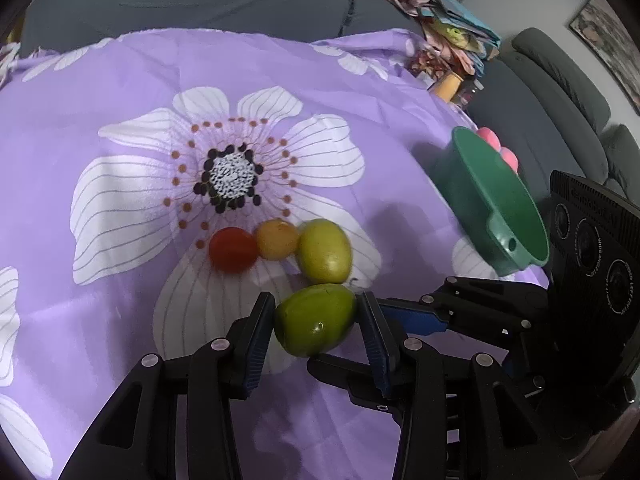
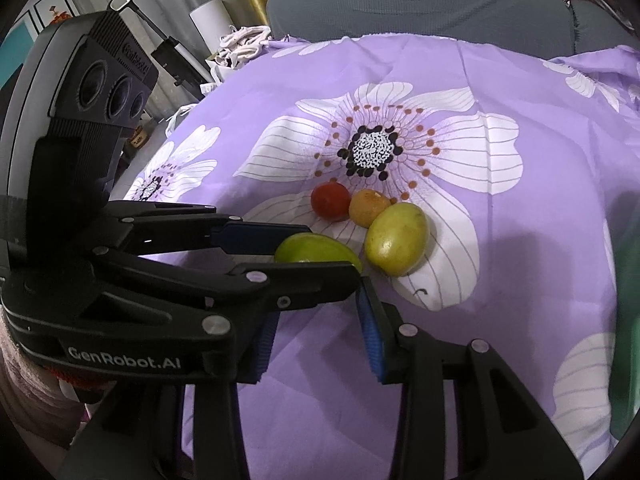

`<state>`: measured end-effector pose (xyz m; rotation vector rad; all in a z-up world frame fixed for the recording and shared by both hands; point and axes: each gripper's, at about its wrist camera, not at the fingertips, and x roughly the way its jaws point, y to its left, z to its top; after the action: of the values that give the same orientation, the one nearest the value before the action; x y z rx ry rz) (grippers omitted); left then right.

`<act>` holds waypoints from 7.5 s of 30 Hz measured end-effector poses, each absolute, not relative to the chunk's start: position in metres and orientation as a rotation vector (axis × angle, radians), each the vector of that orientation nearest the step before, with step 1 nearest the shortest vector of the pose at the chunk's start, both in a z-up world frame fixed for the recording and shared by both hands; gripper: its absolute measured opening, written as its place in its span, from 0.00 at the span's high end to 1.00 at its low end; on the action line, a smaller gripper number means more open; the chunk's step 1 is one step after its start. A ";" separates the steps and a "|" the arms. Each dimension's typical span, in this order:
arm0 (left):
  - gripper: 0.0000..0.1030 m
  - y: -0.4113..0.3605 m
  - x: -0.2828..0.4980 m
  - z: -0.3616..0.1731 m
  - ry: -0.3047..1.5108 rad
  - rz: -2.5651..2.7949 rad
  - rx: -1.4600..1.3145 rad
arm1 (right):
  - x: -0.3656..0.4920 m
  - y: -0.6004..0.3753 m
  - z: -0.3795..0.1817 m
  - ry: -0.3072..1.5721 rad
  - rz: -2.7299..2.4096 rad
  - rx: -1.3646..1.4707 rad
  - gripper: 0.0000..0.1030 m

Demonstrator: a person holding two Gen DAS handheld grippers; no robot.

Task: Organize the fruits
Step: 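Lower the left tool onto the green round fruit and close it, then carry the green fruit with the left tool over the green bowl, then open the left tool to drop the green fruit into the bowl, then move the open left tool back to the remaining fruit, then lower the left tool onto the yellow-green pear-shaped fruit and close it, then carry the yellow-green fruit with the left tool over the green bowl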

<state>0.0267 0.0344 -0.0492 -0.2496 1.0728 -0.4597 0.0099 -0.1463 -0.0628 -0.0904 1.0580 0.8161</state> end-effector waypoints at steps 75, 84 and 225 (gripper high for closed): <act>0.58 -0.186 0.073 0.013 0.998 -0.735 0.136 | 0.028 -0.344 -0.019 0.827 0.472 0.194 0.64; 0.58 -0.187 0.071 0.013 0.999 -0.700 0.153 | 0.025 -0.341 -0.017 0.828 0.468 0.167 0.62; 0.67 -0.001 0.026 -0.011 1.029 -0.530 -0.229 | -0.002 -0.178 -0.034 0.962 0.740 -0.149 0.61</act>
<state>0.0262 -0.0014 -0.0114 -0.2295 1.0285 -0.5299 -0.0016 -0.1784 -0.0340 -0.1493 0.9616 0.7398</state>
